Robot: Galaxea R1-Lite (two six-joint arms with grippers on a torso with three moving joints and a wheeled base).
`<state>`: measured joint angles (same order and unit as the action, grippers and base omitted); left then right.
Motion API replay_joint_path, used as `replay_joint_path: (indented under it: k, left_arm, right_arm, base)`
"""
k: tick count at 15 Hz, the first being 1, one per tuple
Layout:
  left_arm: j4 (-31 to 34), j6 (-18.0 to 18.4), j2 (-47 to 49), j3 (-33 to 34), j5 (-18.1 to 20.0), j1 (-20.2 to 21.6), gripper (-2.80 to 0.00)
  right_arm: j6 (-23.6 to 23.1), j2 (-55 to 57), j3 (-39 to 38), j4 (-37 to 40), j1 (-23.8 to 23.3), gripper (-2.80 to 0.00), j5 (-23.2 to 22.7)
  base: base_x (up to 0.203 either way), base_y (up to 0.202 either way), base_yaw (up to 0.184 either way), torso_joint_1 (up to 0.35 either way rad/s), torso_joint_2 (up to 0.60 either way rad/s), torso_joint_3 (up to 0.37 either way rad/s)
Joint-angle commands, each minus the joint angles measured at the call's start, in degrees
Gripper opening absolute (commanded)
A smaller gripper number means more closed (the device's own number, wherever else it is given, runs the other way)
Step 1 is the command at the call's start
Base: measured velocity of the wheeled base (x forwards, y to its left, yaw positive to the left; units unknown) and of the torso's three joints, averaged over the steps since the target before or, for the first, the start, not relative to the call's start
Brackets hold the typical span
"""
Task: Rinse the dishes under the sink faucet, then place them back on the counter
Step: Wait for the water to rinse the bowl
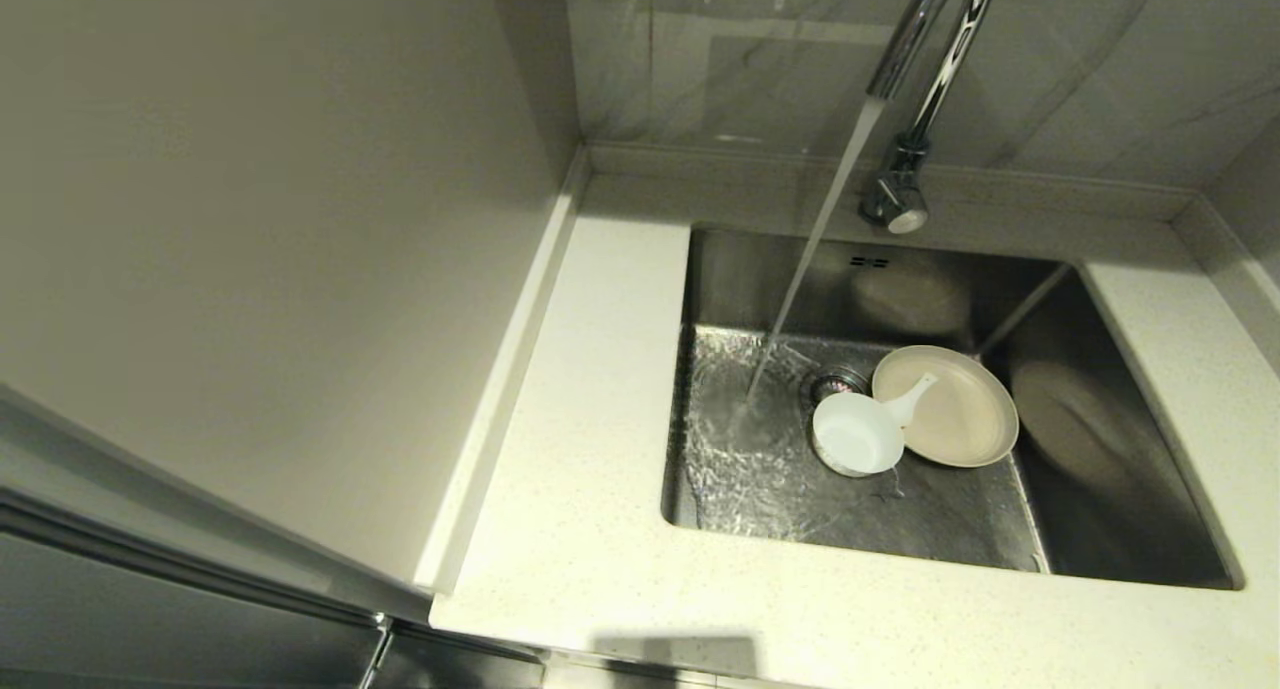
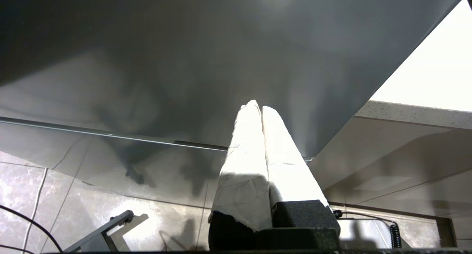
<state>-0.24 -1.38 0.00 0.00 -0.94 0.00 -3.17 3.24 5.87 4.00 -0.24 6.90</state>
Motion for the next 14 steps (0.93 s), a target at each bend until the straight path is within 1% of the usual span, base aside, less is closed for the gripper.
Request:
replay_joint_path:
  k: [1,2,4,5,10,14]
  left_arm:
    - [0.0,0.0,-0.2,0.0,0.0,0.0,-2.8]
    - [0.0,0.0,-0.2,0.0,0.0,0.0,-2.8]
    - [0.0,0.0,-0.2,0.0,0.0,0.0,-2.8]
    - [0.0,0.0,-0.2,0.0,0.0,0.0,-2.8]
    - [0.0,0.0,-0.2,0.0,0.0,0.0,-2.8]
    - [0.0,0.0,-0.2,0.0,0.0,0.0,-2.8]
  right_arm:
    - [-0.1,-3.3,-2.8,-1.6,0.1,-2.8,-1.2]
    - [0.1,-3.2,-3.5,-3.2,0.2,-2.8,-2.7]
    - [0.1,-3.2,-4.3,-3.2,0.2,-2.8,-6.3]
    - [0.1,-3.2,-5.8,-3.4,0.2,-2.8,-7.2]
    - [3.2,-3.2,-5.4,-3.1,0.2,-2.8,-6.9]
    - [3.2,-3.2,-5.4,-3.1,0.2,-2.8,-6.9]
  base:
    - [0.0,0.0,0.0,0.0,0.0,0.0]
    - [0.0,0.0,0.0,0.0,0.0,0.0]
    - [0.0,0.0,0.0,0.0,0.0,0.0]
    - [0.0,0.0,0.0,0.0,0.0,0.0]
    - [0.0,0.0,0.0,0.0,0.0,0.0]
    - [0.0,0.0,0.0,0.0,0.0,0.0]
